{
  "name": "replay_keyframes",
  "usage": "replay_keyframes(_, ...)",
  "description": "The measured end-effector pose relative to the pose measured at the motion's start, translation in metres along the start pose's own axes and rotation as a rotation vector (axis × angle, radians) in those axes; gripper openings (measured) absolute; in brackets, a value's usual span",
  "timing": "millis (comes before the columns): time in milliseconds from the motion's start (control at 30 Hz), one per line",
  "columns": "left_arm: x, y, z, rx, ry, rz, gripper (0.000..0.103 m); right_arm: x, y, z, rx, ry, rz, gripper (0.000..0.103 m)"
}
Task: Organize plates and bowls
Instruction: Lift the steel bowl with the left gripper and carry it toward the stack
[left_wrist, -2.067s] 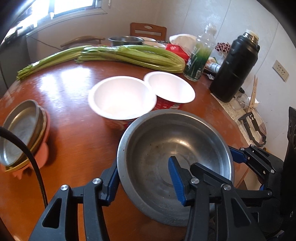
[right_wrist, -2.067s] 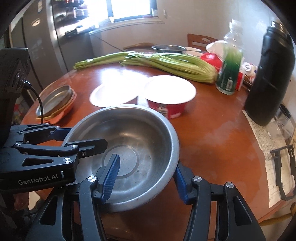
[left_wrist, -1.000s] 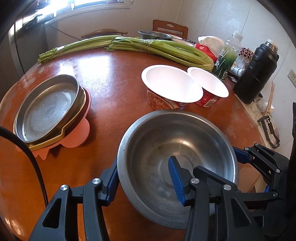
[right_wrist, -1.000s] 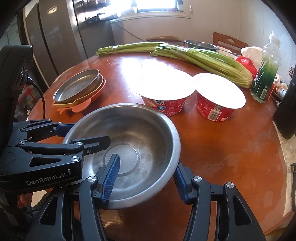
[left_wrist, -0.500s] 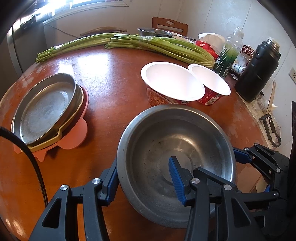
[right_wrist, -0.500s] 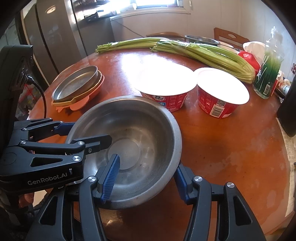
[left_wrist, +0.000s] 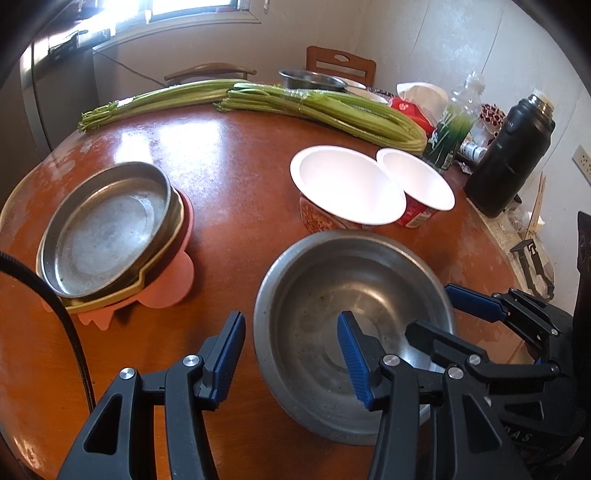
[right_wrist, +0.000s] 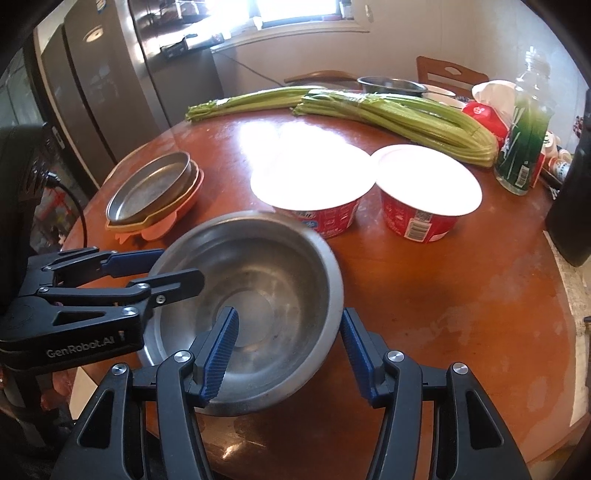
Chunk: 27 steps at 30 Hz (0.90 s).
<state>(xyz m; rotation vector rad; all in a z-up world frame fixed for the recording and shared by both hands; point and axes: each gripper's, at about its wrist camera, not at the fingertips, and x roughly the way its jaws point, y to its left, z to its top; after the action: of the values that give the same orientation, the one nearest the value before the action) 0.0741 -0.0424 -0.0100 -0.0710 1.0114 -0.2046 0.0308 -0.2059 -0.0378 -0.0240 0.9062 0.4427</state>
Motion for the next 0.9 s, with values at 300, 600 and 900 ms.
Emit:
replay_keyframes(300, -0.007, 0.003, 0.014, 0.003, -0.022, 0.021, 0.052, -0.006, -0.008, 0.015, 0.041, -0.034, 0.003, 0.059)
replay_keyframes(600, -0.009, 0.005, 0.041, 0.023, -0.039, 0.036, 0.052, 0.001, -0.021, 0.039, 0.095, -0.04, 0.016, 0.059)
replay_keyframes(900, 0.006, 0.004, 0.071, 0.057, -0.033, 0.03, 0.052, 0.006, -0.034, 0.052, 0.143, -0.036, 0.002, 0.059)
